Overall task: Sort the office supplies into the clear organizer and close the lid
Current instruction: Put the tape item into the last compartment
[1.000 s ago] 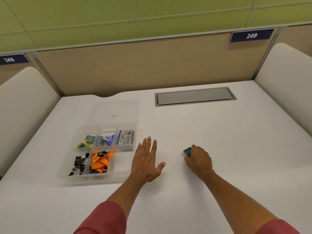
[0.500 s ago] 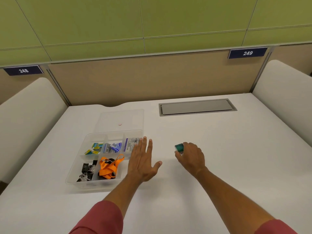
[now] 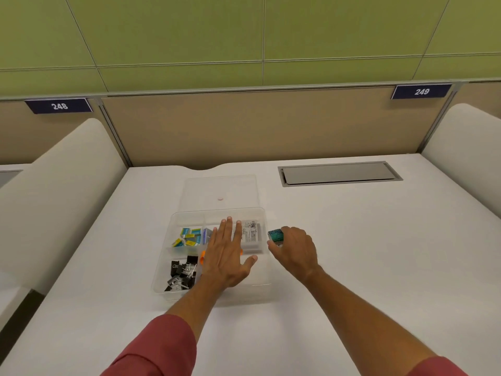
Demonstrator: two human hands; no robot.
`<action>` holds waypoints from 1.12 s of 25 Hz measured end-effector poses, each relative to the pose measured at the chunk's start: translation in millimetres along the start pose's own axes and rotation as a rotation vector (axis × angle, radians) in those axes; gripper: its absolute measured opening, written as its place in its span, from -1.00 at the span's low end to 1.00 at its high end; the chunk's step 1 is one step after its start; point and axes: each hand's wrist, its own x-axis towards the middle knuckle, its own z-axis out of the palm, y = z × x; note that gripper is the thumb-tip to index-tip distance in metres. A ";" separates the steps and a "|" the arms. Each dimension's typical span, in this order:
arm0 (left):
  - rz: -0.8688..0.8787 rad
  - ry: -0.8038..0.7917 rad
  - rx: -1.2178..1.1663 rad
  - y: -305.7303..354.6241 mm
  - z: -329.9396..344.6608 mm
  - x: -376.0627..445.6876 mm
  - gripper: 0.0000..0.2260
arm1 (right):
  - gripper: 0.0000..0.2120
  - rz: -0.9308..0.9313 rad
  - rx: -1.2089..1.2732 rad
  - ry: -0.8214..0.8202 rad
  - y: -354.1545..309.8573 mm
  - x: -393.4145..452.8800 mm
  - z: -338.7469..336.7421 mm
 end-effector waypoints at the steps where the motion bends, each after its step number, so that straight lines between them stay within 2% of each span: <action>1: -0.004 -0.001 -0.017 -8.8 0.0 -1.2 -0.16 | -0.62 -0.012 0.006 -0.010 -9.3 -0.4 5.2; 7: -0.039 0.029 -0.077 -52.5 3.6 -11.2 -0.15 | -0.51 0.000 -0.029 -0.089 -48.4 -8.8 43.0; 12: -0.059 0.003 -0.071 -83.4 8.0 -21.3 -0.16 | -0.57 0.121 -0.062 -0.206 -56.0 -16.8 67.8; 18: -0.070 -0.030 -0.076 -99.6 10.5 -25.8 -0.15 | -0.58 0.192 -0.092 -0.271 -59.8 -19.9 81.7; 23: -0.060 -0.033 -0.077 -102.5 9.4 -23.0 -0.16 | -0.46 0.192 -0.112 -0.340 -64.6 -16.7 76.1; 26: -0.054 -0.027 -0.082 -103.1 8.4 -22.3 -0.17 | -0.40 0.194 -0.047 -0.307 -74.0 -11.8 67.7; 28: -0.050 -0.019 -0.095 -103.4 7.6 -22.9 -0.17 | -0.44 0.163 0.077 -0.281 -79.3 -7.4 64.7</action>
